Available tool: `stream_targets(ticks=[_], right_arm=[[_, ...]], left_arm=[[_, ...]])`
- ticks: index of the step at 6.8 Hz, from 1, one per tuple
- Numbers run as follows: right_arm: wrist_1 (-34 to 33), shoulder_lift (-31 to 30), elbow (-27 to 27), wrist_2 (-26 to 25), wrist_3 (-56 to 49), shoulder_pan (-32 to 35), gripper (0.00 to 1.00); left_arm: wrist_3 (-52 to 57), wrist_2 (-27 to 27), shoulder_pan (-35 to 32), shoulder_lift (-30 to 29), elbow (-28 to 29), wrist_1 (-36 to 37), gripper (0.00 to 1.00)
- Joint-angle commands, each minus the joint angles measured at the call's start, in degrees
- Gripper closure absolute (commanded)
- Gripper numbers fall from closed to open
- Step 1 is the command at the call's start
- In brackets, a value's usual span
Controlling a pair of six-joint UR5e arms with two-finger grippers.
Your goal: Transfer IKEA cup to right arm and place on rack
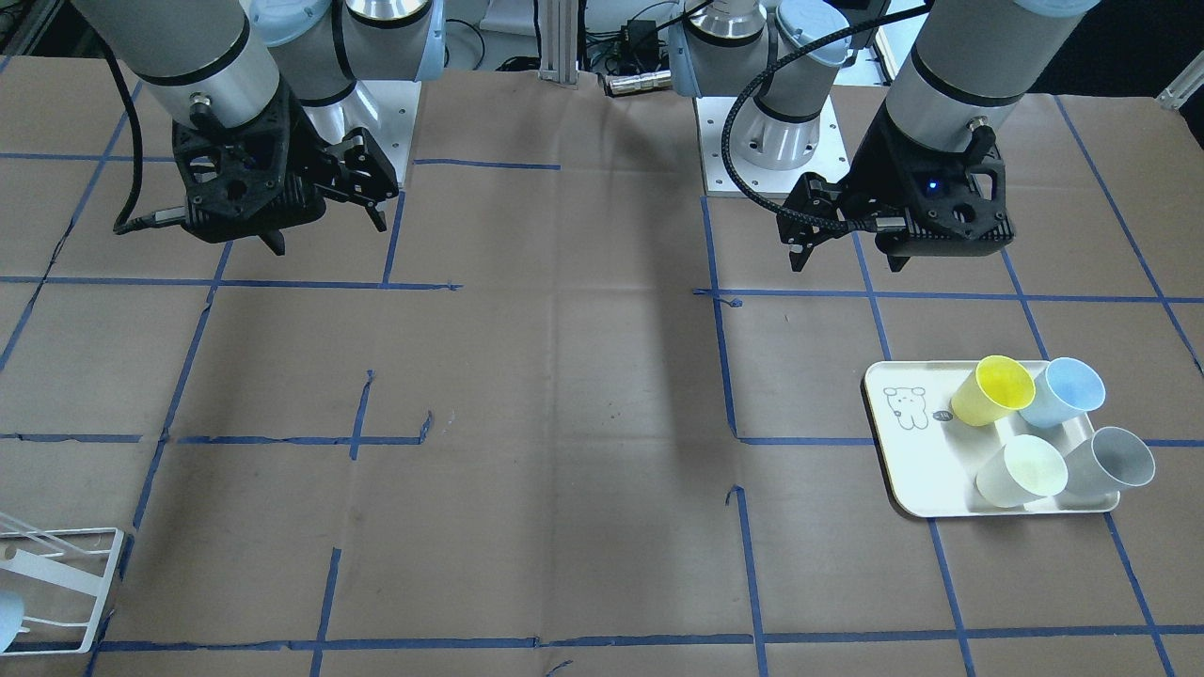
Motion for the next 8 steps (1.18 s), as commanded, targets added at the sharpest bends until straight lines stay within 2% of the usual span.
stream_targets(ticks=[1,3,4,6,8], right_arm=[[-0.84,-6.01,4.23,-1.91,0.91,0.91,0.0],[-1.99,-8.5,8.81,-1.82,4.34,0.91,0.0],[-2.87,-8.42,8.91,-1.82,4.43,0.91,0.0],[-4.02,-8.24,8.65,-5.23,4.61,0.91,0.0],[-4.02,-8.24,8.65,-4.64,4.69,0.83,0.0]], left_arm=[[0.03,-0.08,0.0,-0.12,0.06,0.0,0.0],[0.03,-0.08,0.0,-0.12,0.06,0.0,0.0],[-0.06,-0.08,0.0,-0.12,0.06,0.0,0.0],[-0.06,-0.08,0.0,-0.2,0.06,0.0,0.0],[-0.06,-0.08,0.0,-0.29,0.06,0.0,0.0]])
